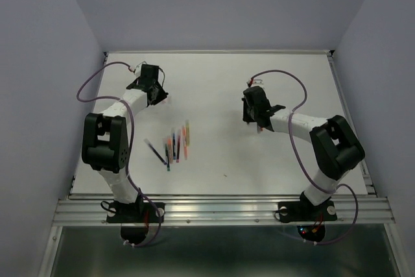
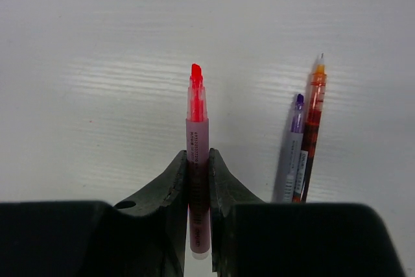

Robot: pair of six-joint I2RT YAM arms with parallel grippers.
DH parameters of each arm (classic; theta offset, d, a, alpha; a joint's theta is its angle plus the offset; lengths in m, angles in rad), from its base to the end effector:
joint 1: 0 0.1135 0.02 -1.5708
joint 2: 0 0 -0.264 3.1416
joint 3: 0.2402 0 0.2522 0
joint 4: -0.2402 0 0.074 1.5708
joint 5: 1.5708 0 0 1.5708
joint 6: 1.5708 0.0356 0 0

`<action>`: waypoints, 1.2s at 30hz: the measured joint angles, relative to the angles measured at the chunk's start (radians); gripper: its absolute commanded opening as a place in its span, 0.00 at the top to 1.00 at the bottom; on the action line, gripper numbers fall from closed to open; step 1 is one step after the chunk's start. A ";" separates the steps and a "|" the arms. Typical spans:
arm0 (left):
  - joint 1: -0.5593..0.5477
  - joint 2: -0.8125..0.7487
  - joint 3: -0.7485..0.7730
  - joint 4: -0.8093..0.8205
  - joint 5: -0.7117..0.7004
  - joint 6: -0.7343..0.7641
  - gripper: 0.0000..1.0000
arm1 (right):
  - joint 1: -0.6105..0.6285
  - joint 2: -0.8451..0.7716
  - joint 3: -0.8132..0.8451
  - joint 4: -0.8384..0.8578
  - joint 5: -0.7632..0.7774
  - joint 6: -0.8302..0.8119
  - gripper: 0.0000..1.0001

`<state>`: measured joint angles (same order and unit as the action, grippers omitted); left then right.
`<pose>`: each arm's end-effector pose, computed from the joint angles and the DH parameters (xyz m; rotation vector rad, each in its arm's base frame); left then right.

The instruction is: Open the pen caps

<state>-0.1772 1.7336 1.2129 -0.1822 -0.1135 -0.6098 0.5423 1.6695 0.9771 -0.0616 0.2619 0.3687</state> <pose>0.3832 -0.0645 0.2335 -0.5488 2.2176 -0.2860 0.3061 0.1737 0.1918 -0.0686 2.2978 0.1654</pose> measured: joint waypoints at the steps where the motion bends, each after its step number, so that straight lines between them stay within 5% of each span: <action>1: 0.003 0.006 0.000 -0.003 -0.006 -0.001 1.00 | -0.006 0.024 0.016 -0.008 0.017 -0.005 0.82; 17: 0.029 0.088 -0.001 -0.029 -0.031 -0.032 1.00 | -0.018 0.158 0.098 -0.093 0.132 -0.014 0.61; 29: 0.035 0.143 0.030 -0.042 -0.042 -0.061 1.00 | -0.018 0.072 0.103 -0.140 0.115 -0.014 0.02; 36: 0.035 0.216 0.090 -0.056 -0.050 -0.072 0.89 | -0.018 -0.131 0.095 -0.118 0.035 -0.041 0.00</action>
<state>-0.1421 1.9495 1.3025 -0.2386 -0.1631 -0.6815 0.5240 1.5387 1.0721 -0.1795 0.2974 0.3275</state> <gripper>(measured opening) 0.255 0.996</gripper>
